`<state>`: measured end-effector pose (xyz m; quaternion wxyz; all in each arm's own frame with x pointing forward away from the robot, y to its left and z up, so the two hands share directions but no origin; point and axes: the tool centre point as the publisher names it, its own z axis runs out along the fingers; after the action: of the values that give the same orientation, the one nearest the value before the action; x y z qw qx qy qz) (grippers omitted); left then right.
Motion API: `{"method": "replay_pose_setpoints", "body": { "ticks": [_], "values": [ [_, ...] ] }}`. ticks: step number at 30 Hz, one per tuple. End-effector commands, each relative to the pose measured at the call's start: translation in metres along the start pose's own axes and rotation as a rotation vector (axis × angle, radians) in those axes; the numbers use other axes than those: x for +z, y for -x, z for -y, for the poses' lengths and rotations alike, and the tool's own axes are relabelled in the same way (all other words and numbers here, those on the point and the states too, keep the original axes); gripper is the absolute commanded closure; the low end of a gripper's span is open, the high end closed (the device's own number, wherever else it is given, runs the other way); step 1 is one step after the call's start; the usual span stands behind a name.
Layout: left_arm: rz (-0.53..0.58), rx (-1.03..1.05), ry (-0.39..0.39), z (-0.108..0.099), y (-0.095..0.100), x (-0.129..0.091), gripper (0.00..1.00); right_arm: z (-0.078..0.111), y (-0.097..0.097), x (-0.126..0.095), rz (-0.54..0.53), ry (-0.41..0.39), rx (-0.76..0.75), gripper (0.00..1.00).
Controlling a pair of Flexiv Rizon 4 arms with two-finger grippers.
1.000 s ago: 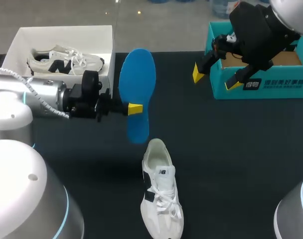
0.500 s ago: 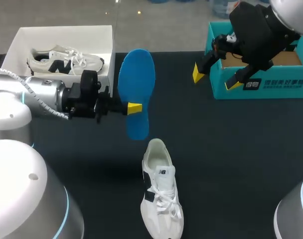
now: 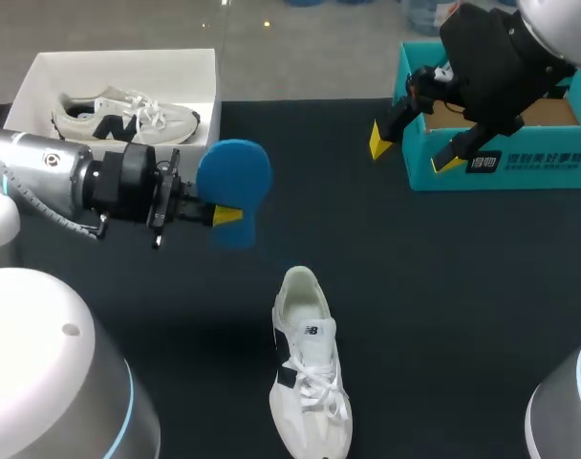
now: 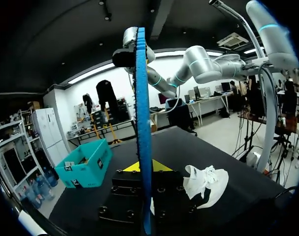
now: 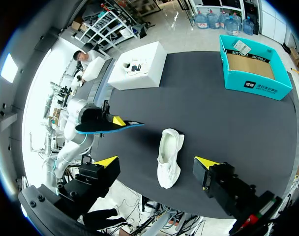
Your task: Take the shoe out of the shoebox, open the shoe tongue, remove and reinsert the insole, then place the shoe into the shoebox
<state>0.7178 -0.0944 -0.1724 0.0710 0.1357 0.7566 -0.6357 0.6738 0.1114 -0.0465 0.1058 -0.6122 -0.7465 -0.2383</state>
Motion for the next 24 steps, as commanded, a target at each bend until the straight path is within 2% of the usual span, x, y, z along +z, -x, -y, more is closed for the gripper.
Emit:
{"method": "replay_pose_setpoints", "body": {
  "ticks": [1,6,9,24],
  "values": [
    [-0.01,0.342,0.009,0.004,-0.014,-0.001,1.0,-0.002,-0.001,0.001,0.002,-0.004,0.001,0.0],
    [-0.049,0.396,0.002,0.0,-0.028,0.007,1.0,-0.002,-0.001,0.001,0.002,-0.004,0.001,0.0],
    [-0.04,0.303,-0.04,-0.004,-0.033,0.011,1.0,-0.002,-0.001,0.001,0.002,-0.004,0.001,0.0],
    [-0.04,0.303,-0.04,-0.004,-0.033,0.011,1.0,-0.002,-0.001,0.001,0.002,-0.004,0.001,0.0]
  ]
}}
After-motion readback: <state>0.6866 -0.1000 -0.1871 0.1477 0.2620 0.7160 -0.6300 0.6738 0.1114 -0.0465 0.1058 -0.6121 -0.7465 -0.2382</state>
